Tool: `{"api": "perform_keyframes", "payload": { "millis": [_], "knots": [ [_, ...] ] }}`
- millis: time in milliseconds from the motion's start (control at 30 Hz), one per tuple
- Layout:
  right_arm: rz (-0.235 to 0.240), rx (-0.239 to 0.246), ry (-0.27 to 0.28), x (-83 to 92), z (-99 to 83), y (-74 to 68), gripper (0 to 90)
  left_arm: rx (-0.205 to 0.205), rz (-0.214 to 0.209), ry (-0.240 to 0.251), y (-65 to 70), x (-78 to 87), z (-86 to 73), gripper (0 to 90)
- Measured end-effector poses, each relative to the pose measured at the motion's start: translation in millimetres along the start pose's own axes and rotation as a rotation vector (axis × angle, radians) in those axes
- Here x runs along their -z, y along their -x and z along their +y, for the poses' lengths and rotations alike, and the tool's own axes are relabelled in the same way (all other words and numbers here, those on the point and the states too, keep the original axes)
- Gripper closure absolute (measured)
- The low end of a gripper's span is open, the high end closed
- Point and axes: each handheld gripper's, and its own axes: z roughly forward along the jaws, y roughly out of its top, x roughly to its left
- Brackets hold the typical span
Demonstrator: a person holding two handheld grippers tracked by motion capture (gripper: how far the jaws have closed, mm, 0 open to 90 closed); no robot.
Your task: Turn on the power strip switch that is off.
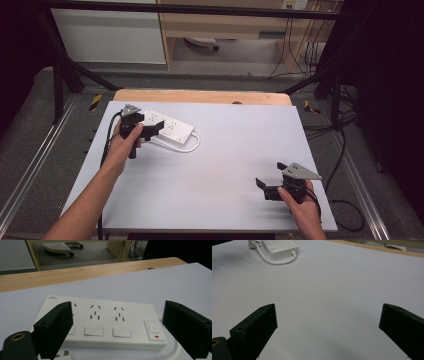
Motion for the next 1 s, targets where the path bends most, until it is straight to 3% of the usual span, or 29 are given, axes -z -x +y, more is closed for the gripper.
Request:
{"api": "perform_keyframes", "payload": {
  "millis": [500, 700, 1000],
  "knots": [
    [-0.004, -0.003, -0.006, -0.8, -0.8, -0.2, 2.0, 0.023, -0.014, 0.045, 1.2, 42.0, -7.1, 9.3],
    [-0.004, 0.002, -0.008, -1.4, -0.8, -0.3, 2.0, 0.003, -0.003, 0.050, 0.0, 57.3, -12.3, 9.2],
    [-0.003, 0.000, -0.006, -1.2, -0.9, 0.0, 2.0, 0.011, -0.001, 0.055, 1.0, 81.0, -18.1, 8.4]
  ]
}}
